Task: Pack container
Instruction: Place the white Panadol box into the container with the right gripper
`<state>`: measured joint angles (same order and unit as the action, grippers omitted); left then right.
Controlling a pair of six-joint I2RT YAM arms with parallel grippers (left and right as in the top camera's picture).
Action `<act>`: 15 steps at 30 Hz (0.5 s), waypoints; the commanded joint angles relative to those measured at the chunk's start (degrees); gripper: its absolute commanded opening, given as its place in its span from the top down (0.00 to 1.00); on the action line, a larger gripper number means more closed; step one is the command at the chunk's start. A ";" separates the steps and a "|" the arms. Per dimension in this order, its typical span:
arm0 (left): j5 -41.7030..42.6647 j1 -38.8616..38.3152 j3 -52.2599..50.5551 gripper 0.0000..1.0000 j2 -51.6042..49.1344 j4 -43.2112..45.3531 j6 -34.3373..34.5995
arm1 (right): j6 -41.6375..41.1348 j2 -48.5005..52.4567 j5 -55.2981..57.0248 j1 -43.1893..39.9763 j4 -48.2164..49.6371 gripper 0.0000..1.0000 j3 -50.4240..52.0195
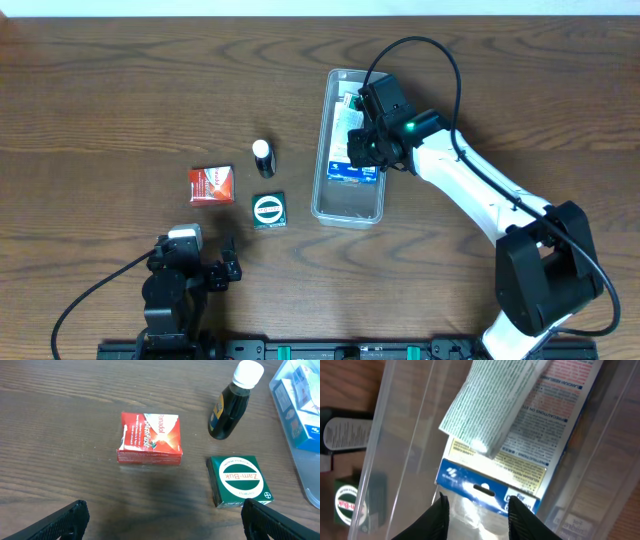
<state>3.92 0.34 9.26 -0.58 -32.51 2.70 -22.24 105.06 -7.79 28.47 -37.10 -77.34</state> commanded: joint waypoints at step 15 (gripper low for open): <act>0.15 0.35 -0.72 0.02 0.37 2.78 -0.96 | -1.44 -11.02 3.91 -0.90 -11.17 0.57 -0.85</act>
<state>3.92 0.34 9.26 -0.58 -31.92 2.70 -22.28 96.25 -6.00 28.40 -47.79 -77.43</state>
